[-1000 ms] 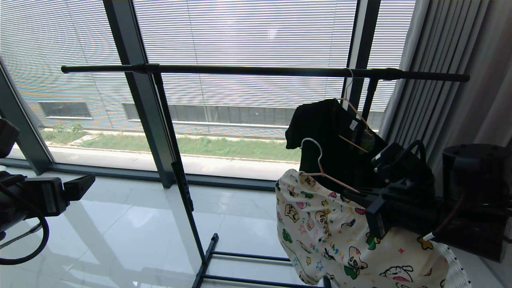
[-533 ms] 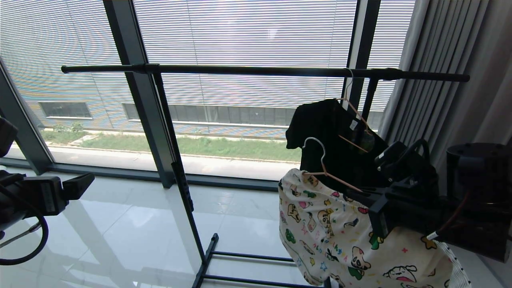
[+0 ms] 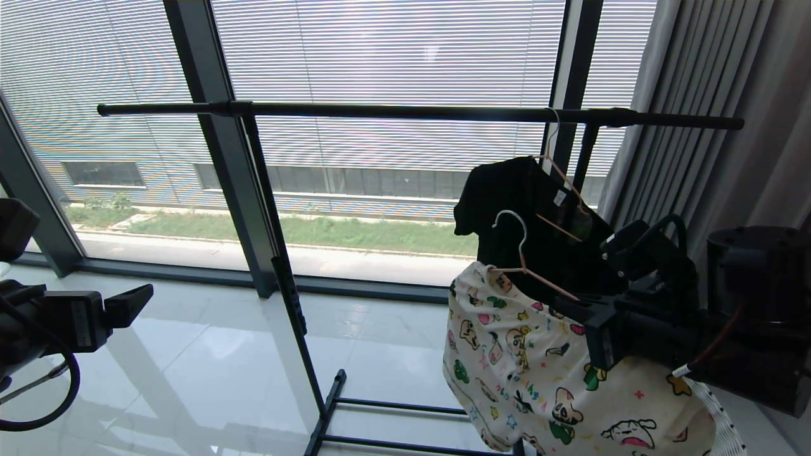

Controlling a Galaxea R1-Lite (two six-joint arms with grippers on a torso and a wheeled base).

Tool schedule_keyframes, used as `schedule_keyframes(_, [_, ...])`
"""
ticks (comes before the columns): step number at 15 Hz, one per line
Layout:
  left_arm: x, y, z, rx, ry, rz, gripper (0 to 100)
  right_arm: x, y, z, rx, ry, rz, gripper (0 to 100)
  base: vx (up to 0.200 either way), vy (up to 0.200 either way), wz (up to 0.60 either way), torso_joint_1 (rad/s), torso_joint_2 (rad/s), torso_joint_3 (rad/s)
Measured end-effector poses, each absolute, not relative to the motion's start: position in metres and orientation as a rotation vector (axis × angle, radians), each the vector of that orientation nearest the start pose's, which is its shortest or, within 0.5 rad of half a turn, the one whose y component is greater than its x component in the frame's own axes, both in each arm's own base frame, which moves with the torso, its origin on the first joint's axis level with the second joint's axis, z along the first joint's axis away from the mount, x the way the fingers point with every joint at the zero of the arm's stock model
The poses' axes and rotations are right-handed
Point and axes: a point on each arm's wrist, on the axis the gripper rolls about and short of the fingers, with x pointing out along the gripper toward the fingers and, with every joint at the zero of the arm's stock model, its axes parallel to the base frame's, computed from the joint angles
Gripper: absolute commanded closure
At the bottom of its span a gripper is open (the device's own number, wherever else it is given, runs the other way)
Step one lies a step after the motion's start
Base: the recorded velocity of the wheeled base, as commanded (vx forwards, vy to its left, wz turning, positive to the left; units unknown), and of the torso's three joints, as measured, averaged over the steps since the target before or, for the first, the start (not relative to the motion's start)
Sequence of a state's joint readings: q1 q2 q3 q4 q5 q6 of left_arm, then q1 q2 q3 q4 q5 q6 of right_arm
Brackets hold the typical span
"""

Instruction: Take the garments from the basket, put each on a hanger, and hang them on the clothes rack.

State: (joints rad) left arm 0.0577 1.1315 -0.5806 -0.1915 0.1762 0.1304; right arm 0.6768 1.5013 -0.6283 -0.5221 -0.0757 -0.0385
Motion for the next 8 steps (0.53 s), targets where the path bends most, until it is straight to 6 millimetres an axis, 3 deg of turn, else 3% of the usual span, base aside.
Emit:
schedule_keyframes(5, [0.155, 0.013, 0.200, 0.178, 0.408, 0.198, 0, 0.194, 0.153, 0.176, -0.062, 0.428, 0.541, 100, 0.000, 0.000, 0.00, 0.000, 0.00, 0.000])
schedule_keyframes(8, [0.156, 0.010, 0.199, 0.182, 0.410, 0.180, 0, 0.206, 0.164, 0.196, 0.085, 0.310, 0.533, 100, 0.000, 0.000, 0.00, 0.000, 0.00, 0.000])
